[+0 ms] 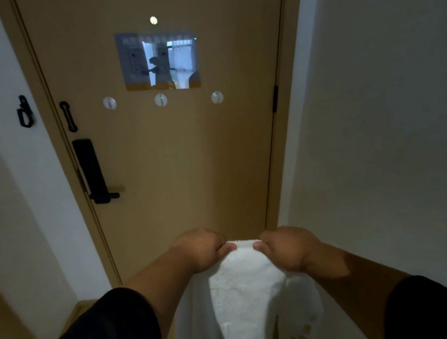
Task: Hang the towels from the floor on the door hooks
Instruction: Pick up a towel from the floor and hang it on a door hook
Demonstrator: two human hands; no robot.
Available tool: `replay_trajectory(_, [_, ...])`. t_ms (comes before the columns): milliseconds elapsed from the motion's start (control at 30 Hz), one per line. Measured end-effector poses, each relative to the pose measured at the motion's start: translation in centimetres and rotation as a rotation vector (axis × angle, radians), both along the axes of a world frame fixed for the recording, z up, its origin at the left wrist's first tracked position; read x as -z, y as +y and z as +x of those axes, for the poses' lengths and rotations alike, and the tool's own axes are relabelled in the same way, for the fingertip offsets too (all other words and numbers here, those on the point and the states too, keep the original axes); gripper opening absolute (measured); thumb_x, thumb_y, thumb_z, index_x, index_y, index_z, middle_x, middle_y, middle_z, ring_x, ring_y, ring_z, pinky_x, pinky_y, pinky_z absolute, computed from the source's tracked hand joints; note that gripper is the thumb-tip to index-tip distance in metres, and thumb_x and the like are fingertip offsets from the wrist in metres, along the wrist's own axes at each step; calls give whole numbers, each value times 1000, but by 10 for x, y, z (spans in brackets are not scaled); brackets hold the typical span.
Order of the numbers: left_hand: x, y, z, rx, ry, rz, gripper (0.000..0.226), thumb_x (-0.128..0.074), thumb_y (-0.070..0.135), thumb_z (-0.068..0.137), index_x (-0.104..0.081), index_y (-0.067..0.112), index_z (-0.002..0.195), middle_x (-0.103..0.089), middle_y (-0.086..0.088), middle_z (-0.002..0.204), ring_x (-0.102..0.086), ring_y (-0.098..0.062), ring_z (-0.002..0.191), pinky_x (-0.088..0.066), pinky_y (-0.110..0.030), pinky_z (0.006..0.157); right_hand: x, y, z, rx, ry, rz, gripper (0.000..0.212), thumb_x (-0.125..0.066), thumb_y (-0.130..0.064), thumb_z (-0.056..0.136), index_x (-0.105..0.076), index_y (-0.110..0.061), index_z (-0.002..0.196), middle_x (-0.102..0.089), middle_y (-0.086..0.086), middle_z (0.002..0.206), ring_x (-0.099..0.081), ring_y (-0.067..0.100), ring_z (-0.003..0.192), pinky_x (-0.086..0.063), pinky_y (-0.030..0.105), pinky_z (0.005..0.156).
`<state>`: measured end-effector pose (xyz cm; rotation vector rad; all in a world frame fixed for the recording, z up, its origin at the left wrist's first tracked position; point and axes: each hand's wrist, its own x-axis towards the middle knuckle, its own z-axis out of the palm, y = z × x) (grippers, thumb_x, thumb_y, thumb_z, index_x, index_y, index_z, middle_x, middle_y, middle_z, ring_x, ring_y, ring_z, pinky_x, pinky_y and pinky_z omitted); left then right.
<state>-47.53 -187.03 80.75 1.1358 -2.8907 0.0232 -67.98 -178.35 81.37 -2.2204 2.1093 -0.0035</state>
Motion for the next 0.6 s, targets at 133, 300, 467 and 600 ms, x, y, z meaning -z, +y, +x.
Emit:
replay_trajectory(133, [-1,-69,-13,15,14,-18,50,-29,57,98,-62,19,92,-65,-8,95,-58,-27,88,-42,-33,72,-2,-71,-10,52,10,22,47,-25,-53,101,-59,-24,116,-64,2,109,-54,19,89,-42,33,80])
replay_trajectory(300, [-4,-161,-29,53,17,-44,53,-27,57,98,-64,18,99,-66,-9,102,-59,-29,94,-41,-33,73,-6,-152,-28,43,-87,12,49,-22,-56,100,-58,-29,120,-63,-1,118,-57,19,104,-39,31,85])
replay_trajectory(467, [-15,-240,-40,67,0,-45,57,-23,60,98,-63,20,99,-65,-8,102,-60,-28,94,-45,-35,75,-17,-226,-33,84,-107,8,37,-27,-54,100,-54,-29,105,-57,-4,98,-52,13,89,-38,31,78])
replay_trajectory(600, [-26,-286,-56,84,22,-61,54,-25,59,98,-63,21,101,-65,-9,102,-60,-29,95,-45,-34,75,-22,-273,-52,107,-23,-64,38,-27,-57,99,-51,-28,98,-53,-6,86,-54,13,81,-46,32,74])
